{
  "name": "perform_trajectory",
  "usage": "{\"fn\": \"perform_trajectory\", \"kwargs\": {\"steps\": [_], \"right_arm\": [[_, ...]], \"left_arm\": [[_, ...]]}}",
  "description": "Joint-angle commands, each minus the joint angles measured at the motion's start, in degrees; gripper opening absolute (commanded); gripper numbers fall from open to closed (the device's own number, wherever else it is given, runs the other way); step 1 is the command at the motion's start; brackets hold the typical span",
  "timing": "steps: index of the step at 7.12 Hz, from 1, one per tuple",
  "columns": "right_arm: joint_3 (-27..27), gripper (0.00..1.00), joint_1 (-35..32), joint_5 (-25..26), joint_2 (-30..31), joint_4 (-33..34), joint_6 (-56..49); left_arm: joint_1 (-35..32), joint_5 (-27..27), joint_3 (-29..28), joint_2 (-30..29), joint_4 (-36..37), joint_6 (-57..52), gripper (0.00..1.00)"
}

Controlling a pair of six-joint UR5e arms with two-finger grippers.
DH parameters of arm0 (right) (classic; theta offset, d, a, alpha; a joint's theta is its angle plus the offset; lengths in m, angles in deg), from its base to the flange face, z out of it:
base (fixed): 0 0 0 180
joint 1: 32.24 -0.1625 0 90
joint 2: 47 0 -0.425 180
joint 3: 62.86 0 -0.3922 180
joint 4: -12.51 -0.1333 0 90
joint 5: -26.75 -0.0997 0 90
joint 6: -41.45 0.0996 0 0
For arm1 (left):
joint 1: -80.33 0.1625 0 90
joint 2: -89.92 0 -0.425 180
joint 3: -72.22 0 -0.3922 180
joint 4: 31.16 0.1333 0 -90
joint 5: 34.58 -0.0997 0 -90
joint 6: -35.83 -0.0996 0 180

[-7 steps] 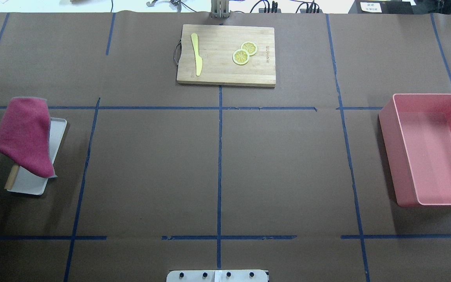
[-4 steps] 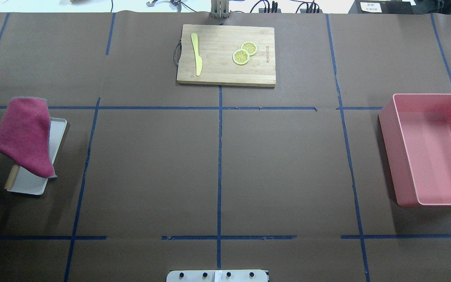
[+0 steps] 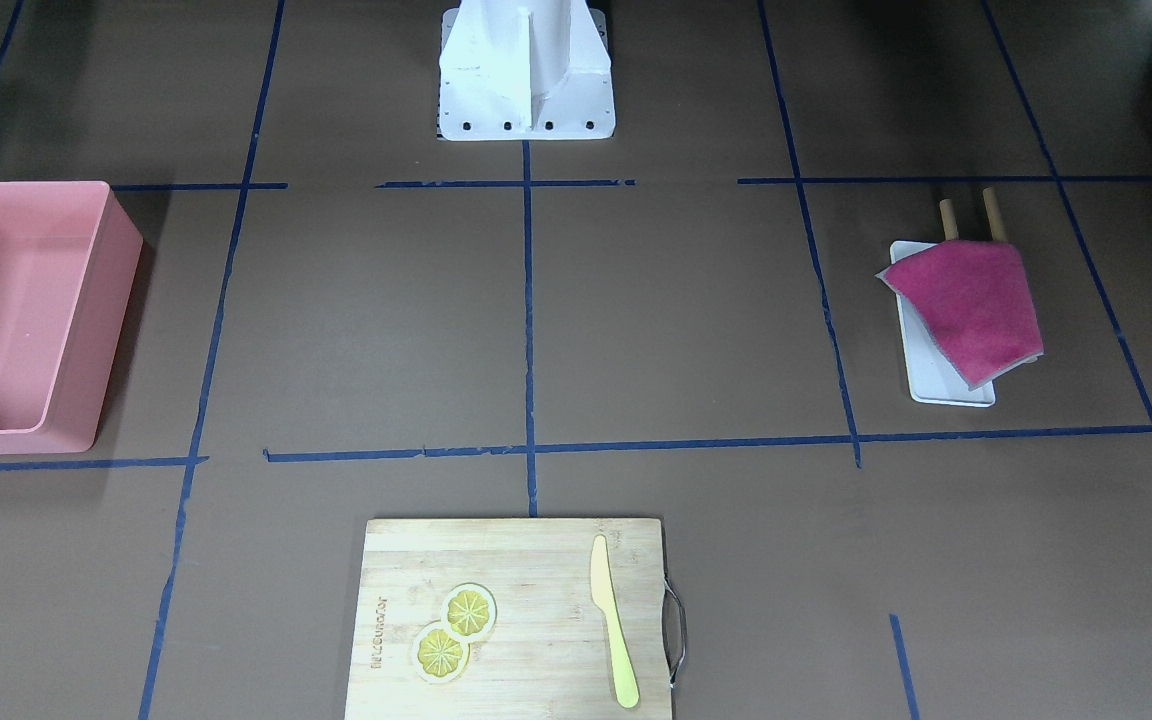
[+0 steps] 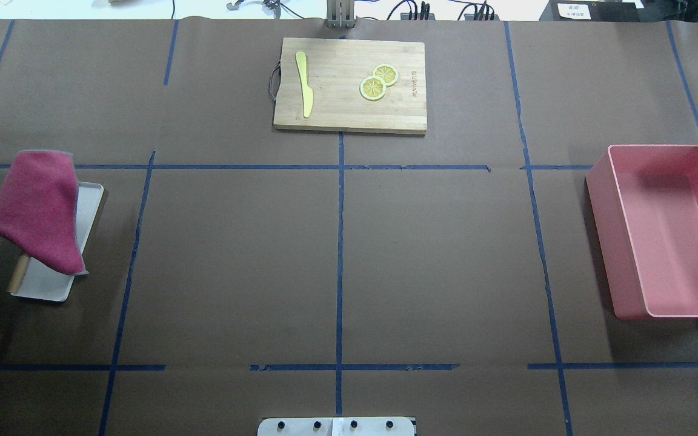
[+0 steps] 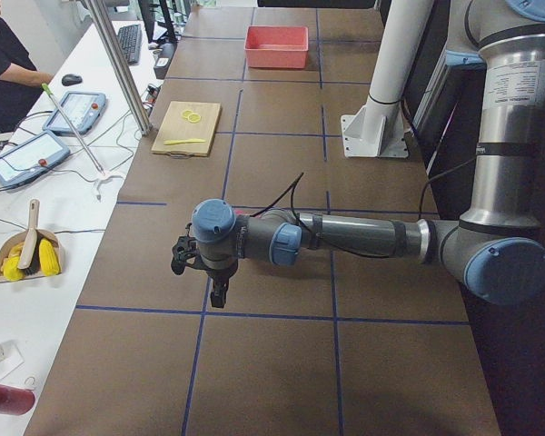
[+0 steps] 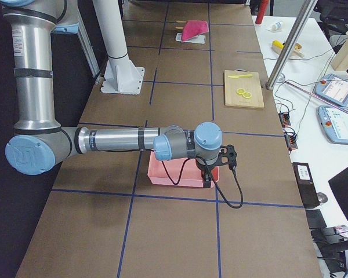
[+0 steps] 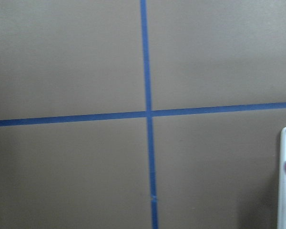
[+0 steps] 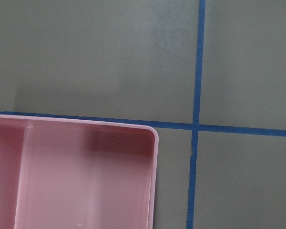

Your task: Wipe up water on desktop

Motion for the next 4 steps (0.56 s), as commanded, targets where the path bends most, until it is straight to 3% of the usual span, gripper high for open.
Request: {"fn": "perform_trajectory", "kwargs": {"steps": [1, 3, 4], "right_arm": [[-0.2, 1.00, 2.3, 0.3, -0.8, -1.3, 2.0], [0.0, 1.00, 2.7, 0.0, -1.0, -1.3, 3.2], [0.2, 1.00, 2.8, 0.0, -1.2, -1.3, 3.3]], "left_arm": [[1.2, 2.6, -0.5, 0.5, -4.8, 1.5, 1.00], [2.1, 2.7, 0.9, 0.6, -9.2, 3.8, 1.00], [2.2, 6.0, 0.7, 1.4, -12.7, 4.1, 1.00]]}}
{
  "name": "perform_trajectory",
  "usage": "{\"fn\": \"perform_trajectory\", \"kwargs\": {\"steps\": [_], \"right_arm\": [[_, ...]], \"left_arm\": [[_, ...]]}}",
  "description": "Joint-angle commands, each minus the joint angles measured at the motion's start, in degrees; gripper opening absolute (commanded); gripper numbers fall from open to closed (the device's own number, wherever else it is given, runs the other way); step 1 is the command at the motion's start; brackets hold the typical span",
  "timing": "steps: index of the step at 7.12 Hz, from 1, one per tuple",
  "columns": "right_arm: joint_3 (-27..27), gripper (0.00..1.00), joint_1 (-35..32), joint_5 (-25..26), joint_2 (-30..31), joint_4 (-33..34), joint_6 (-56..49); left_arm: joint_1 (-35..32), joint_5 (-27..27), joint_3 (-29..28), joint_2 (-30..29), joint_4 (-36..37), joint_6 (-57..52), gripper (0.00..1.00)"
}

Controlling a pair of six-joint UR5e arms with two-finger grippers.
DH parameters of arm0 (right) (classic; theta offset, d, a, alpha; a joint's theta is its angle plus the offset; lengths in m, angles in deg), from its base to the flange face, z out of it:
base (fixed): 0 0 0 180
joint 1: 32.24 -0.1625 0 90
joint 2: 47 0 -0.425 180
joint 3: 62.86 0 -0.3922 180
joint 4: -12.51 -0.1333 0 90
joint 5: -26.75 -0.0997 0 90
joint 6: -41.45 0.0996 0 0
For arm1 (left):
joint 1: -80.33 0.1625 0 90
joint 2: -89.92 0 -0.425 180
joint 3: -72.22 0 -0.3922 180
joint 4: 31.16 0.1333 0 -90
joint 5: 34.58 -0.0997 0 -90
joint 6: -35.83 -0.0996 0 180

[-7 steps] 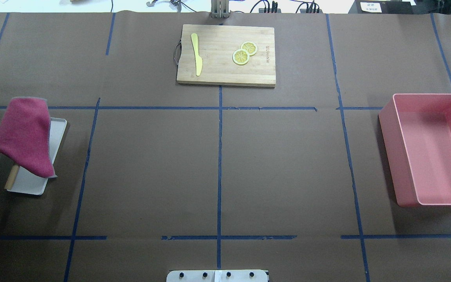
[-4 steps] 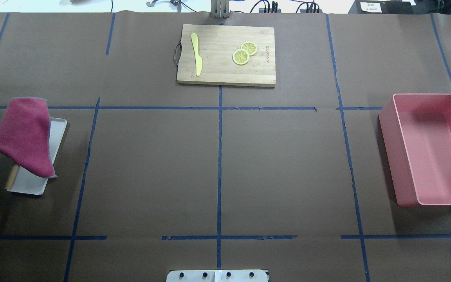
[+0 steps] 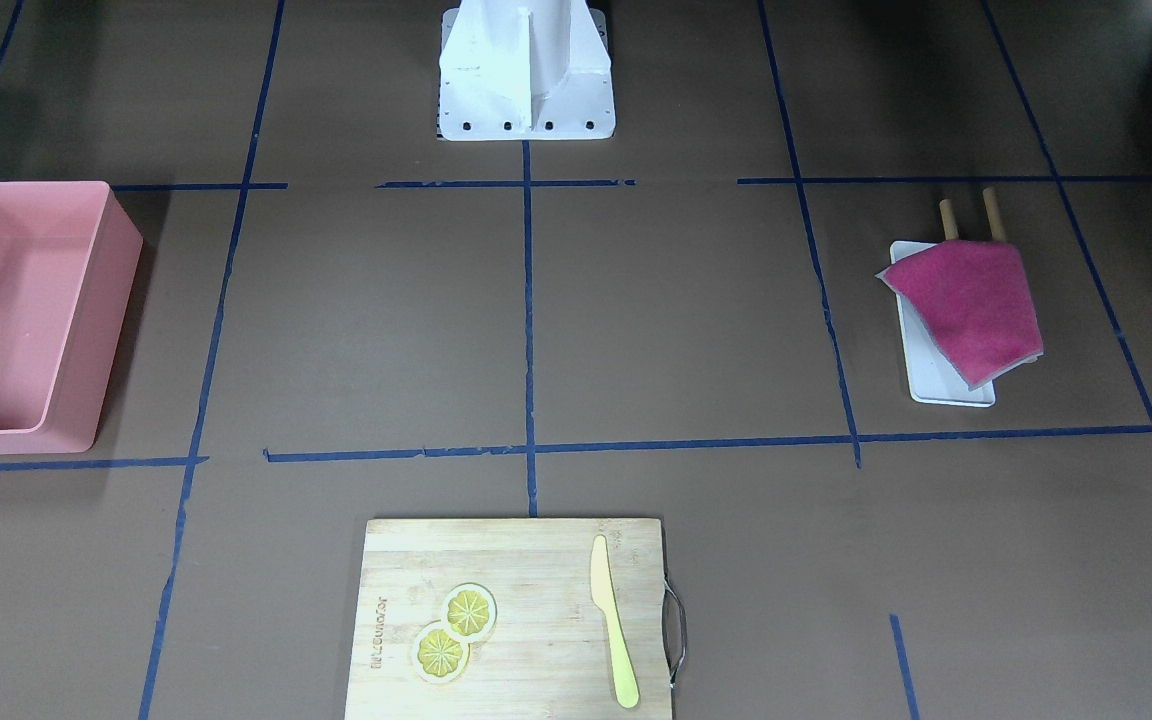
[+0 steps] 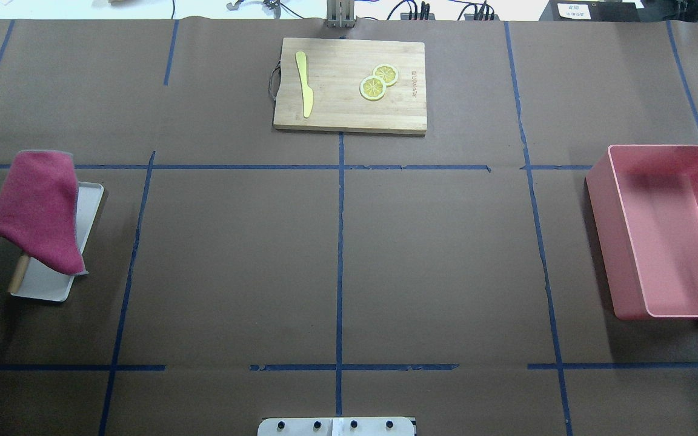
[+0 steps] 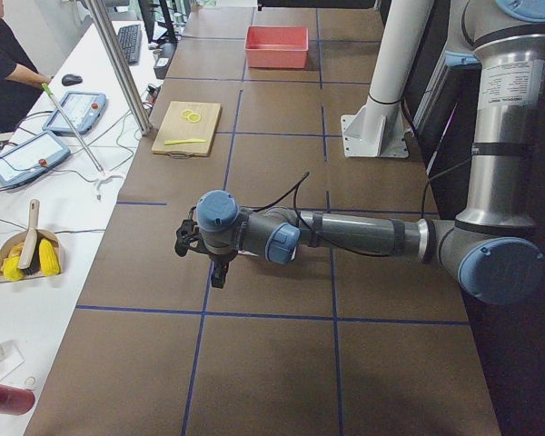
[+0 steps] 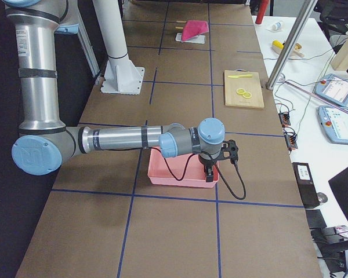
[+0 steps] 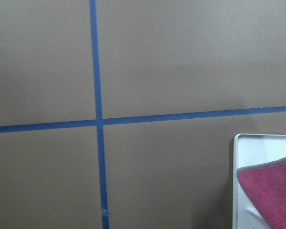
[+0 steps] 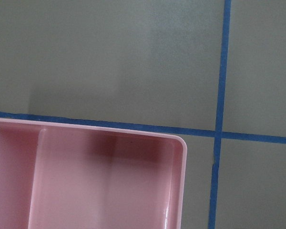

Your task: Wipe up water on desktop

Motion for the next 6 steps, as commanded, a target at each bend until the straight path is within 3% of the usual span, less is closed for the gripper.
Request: {"fn": "perform_trajectory", "kwargs": {"steps": [1, 2, 4, 6], "right_arm": [[0.4, 1.00, 0.2, -0.1, -0.3, 0.0, 0.4], [0.4, 1.00, 0.4, -0.2, -0.5, 0.0, 0.5], [0.5, 1.00, 0.7, -0.4, -0.8, -0.1, 1.2], [0.8, 1.00, 0.7, -0.5, -0.8, 0.0, 1.2]], "left_arm": [[0.7, 5.0, 0.0, 0.2, -3.6, 4.7, 1.00], [0.9, 5.2, -0.7, -0.4, -3.7, 11.6, 1.00], [3.6, 5.0, 0.1, -0.5, -5.0, 14.2, 1.00], [7.2, 5.0, 0.4, -0.6, -10.4, 20.6, 1.00]]}}
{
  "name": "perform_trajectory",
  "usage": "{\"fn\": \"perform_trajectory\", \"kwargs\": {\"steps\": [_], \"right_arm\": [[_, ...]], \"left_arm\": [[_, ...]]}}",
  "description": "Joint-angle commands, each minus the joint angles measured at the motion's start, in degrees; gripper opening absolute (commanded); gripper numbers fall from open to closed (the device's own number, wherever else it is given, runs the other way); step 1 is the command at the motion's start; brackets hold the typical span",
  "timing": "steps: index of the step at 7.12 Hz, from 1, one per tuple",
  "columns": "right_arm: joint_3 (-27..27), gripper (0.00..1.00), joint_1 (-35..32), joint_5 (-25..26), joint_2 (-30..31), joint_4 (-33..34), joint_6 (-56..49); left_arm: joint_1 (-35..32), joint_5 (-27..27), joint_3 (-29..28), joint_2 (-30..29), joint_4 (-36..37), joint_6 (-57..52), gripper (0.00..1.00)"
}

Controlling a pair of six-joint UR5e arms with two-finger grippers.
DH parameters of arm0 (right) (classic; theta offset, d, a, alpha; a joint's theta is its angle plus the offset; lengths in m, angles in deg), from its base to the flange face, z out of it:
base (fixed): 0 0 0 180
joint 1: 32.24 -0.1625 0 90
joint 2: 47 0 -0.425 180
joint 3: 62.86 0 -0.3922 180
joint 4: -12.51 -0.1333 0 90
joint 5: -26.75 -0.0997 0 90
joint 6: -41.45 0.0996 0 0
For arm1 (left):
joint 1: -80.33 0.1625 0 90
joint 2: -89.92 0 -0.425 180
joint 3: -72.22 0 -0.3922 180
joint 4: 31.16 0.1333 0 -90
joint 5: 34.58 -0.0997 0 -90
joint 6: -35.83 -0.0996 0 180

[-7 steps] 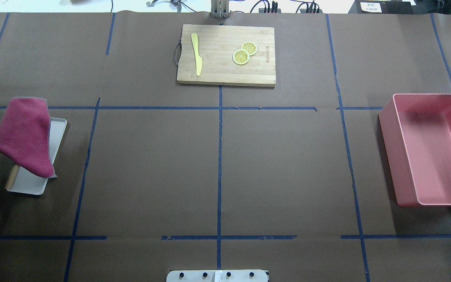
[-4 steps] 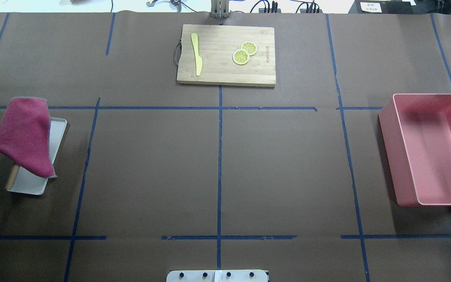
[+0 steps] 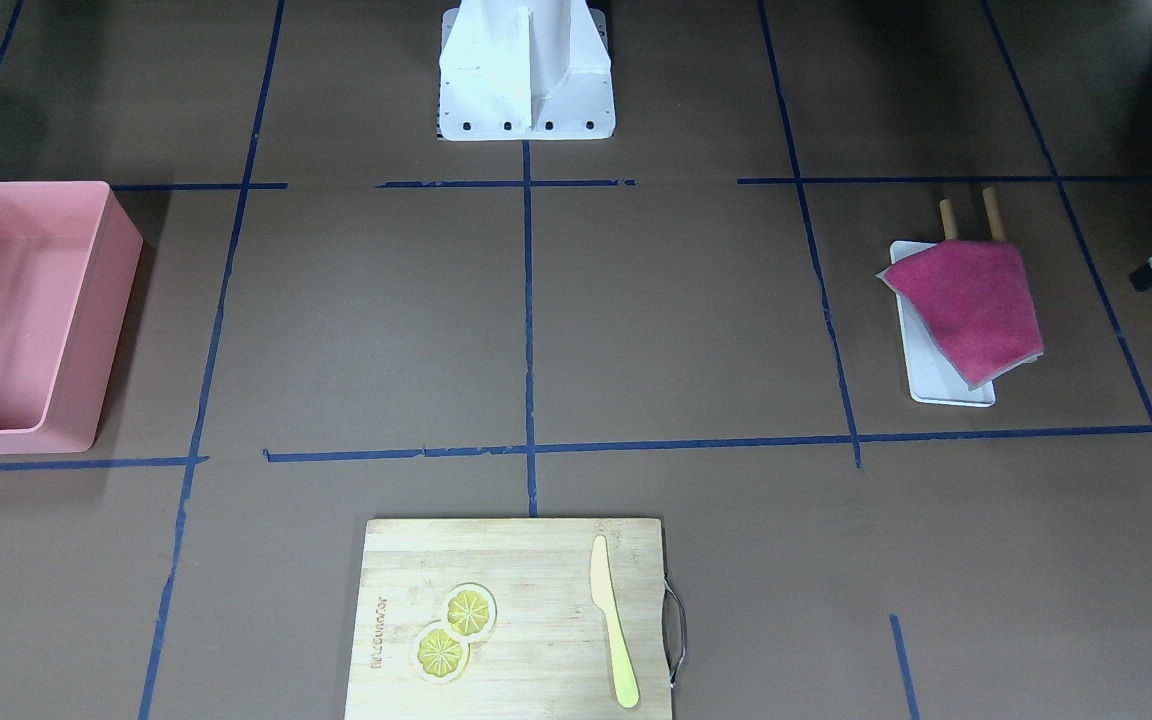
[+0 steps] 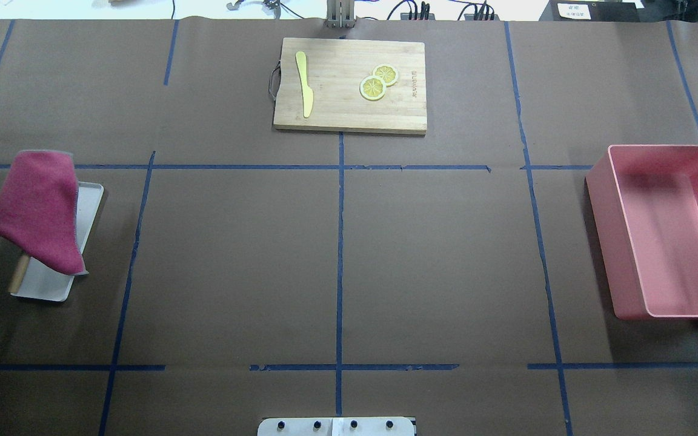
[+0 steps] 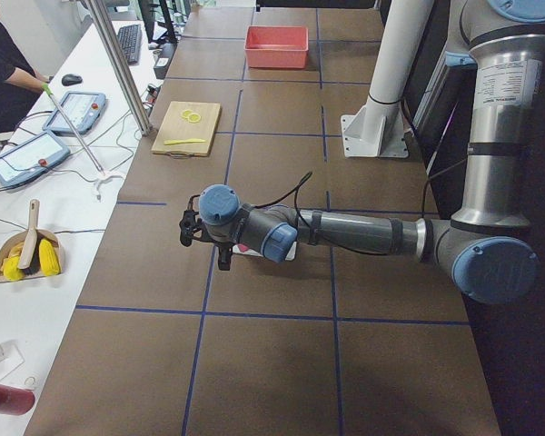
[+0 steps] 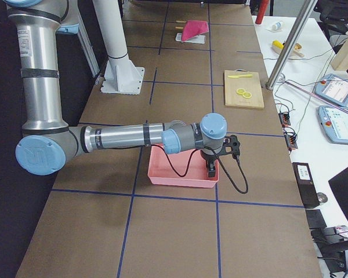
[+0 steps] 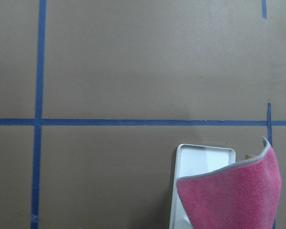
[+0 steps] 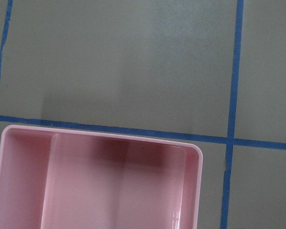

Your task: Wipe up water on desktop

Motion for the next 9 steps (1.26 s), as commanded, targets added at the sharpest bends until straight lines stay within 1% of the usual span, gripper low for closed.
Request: {"fn": "perform_trajectory", "kwargs": {"steps": [1, 2, 3, 4, 5, 7, 9], "right_arm": [[0.3, 1.00, 0.2, -0.2, 0.1, 0.0, 0.0], [0.2, 1.00, 0.2, -2.2, 0.1, 0.0, 0.0], [0.4, 1.00, 0.2, -3.1, 0.1, -0.1, 0.1], [0.9, 1.00, 0.4, -3.1, 0.0, -0.1, 1.2], [1.7, 1.00, 1.5, -3.1, 0.0, -0.1, 3.6], [2.8, 1.00, 2.3, -3.1, 0.0, 0.0, 4.3], [2.8, 1.00, 3.3, -3.1, -0.9, -0.1, 6.7]], "left_arm": [[5.6, 0.0, -0.1, 0.0, -9.1, 10.5, 1.00], [7.6, 0.2, -0.2, -0.1, -11.4, 12.4, 1.00], [9.3, 0.3, 0.0, -0.1, -11.4, 12.4, 1.00], [9.4, 0.3, -0.1, -0.1, -11.4, 12.4, 0.99], [9.4, 0.3, -0.4, -0.1, -11.3, 12.4, 0.93], [9.9, 0.3, -0.8, -0.5, -11.2, 12.3, 0.78], [10.1, 0.4, -0.8, -0.6, -11.1, 12.2, 0.70]]}}
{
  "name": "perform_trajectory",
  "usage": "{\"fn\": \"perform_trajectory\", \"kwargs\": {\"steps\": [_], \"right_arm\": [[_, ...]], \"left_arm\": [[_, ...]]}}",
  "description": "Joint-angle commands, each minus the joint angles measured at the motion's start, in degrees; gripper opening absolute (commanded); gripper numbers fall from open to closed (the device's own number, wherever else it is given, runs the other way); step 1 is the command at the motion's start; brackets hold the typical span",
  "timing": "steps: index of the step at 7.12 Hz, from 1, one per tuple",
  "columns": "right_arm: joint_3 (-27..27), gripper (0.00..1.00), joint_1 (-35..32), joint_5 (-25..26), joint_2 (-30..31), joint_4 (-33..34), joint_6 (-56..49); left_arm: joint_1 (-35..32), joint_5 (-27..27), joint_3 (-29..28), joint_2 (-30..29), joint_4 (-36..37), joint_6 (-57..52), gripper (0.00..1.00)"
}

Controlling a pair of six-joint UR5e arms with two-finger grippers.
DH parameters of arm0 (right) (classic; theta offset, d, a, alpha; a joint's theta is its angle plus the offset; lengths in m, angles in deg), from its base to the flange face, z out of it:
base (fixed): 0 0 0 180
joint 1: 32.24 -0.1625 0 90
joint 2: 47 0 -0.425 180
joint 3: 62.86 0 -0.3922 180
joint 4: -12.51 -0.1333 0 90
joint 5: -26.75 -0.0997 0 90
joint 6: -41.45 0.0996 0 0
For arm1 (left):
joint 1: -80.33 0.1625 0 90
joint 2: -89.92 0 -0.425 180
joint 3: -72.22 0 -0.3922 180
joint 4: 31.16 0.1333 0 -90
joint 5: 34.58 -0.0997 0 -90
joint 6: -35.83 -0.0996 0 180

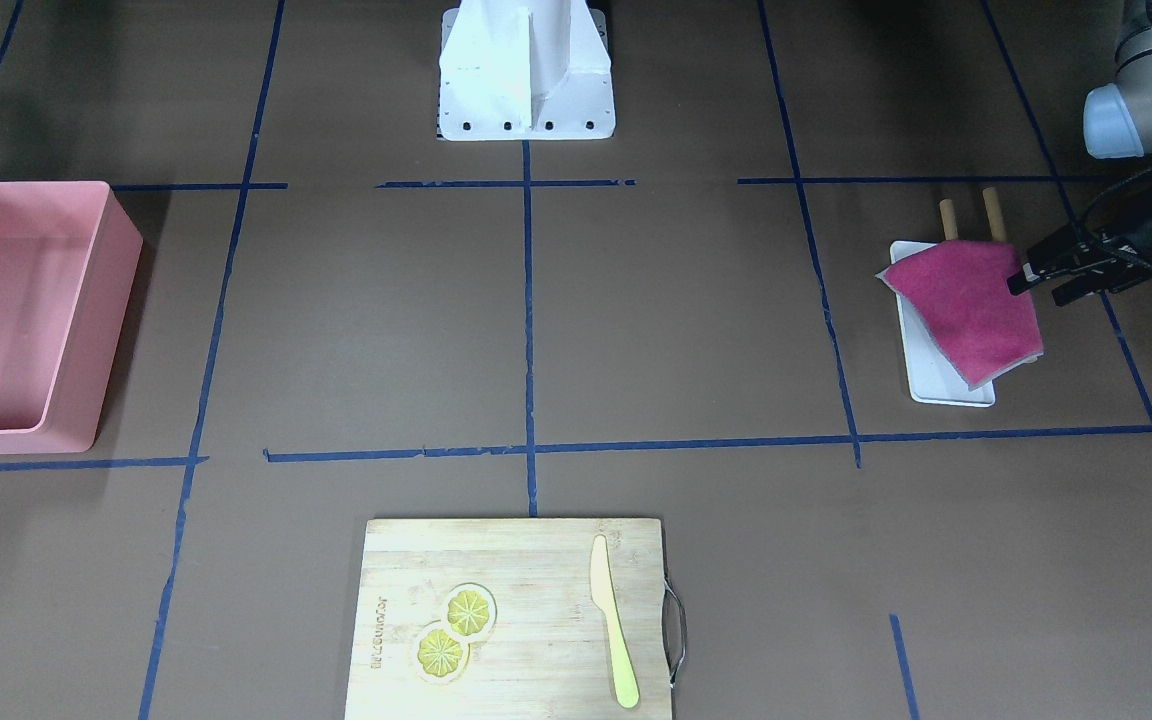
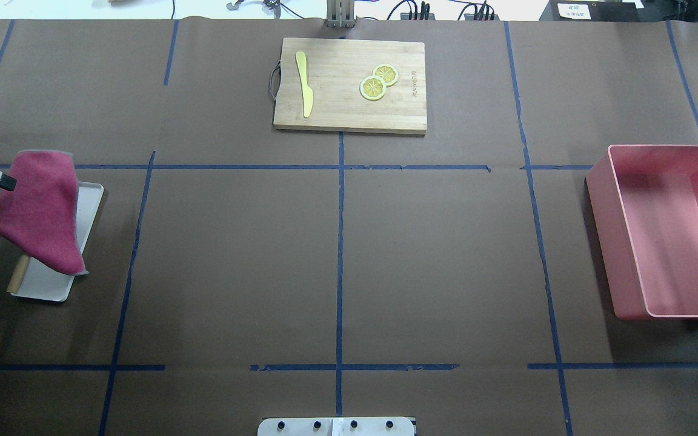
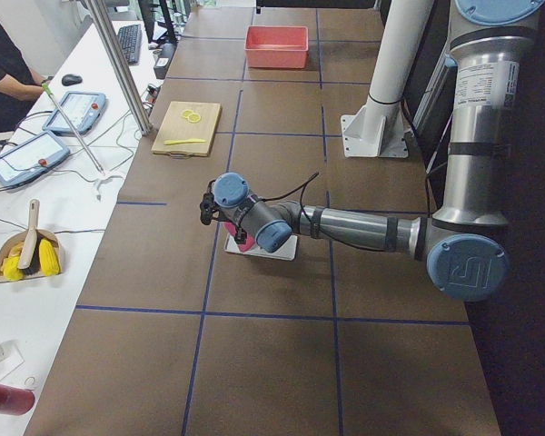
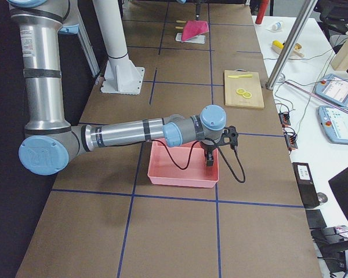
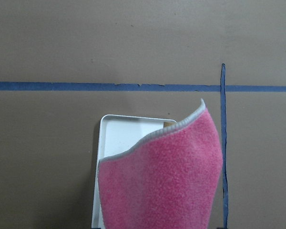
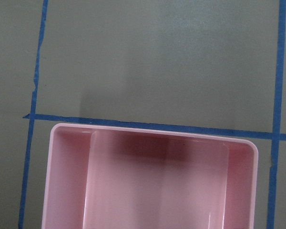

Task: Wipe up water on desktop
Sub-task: 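Reach the left gripper to the pink towel on the white tray and grasp it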

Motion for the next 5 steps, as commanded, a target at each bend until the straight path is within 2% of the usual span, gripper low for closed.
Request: {"fn": "perform_trajectory", "kwargs": {"steps": [1, 4, 5], "right_arm": [[0.0, 1.00, 0.6, 0.0, -0.6, 0.1, 1.3], [0.0, 1.00, 0.6, 0.0, -0.6, 0.0, 1.3], [0.0, 1.00, 0.6, 0.0, -0.6, 0.1, 1.3]], "left_arm": [[0.2, 0.1, 0.0, -0.2, 0.1, -0.1, 0.68], [0.5, 0.1, 0.0, -0.2, 0.1, -0.1, 0.63], [0.6, 0.2, 0.0, -0.2, 0.1, -0.1, 0.56]]}}
